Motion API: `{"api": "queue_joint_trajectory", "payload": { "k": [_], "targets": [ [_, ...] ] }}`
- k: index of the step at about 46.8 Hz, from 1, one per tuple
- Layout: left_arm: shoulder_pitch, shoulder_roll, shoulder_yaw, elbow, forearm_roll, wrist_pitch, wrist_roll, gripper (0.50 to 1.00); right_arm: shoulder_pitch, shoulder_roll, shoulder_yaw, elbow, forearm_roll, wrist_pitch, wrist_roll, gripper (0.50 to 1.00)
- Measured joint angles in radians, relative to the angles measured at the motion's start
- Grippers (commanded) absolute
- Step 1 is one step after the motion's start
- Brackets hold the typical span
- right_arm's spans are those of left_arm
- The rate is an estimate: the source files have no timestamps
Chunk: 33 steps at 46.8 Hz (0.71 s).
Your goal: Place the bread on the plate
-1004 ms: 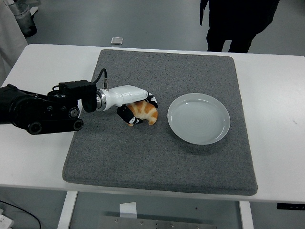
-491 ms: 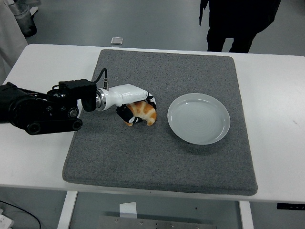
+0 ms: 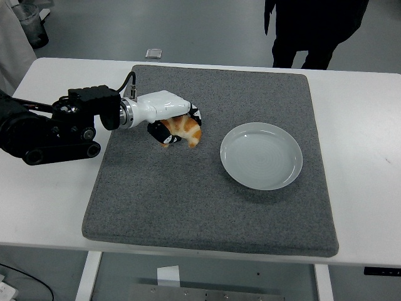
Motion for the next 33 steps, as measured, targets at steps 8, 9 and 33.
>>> {"api": "queue_joint_trajectory", "payload": {
  "k": [8, 9, 33],
  "targets": [
    [-0.039, 0.018, -0.008, 0.000, -0.006, 0.000, 0.000, 0.500, 0.000, 0.000, 0.000, 0.000, 0.000, 0.000, 0.000, 0.932],
    [-0.044, 0.019, -0.008, 0.001, -0.007, -0.001, 0.000, 0.500, 0.000, 0.000, 0.000, 0.000, 0.000, 0.000, 0.000, 0.932],
    [-0.131, 0.034, -0.127, 0.001, -0.027, -0.134, -0.006, 0.500, 0.000, 0.000, 0.000, 0.000, 0.000, 0.000, 0.000, 0.932]
  ]
}}
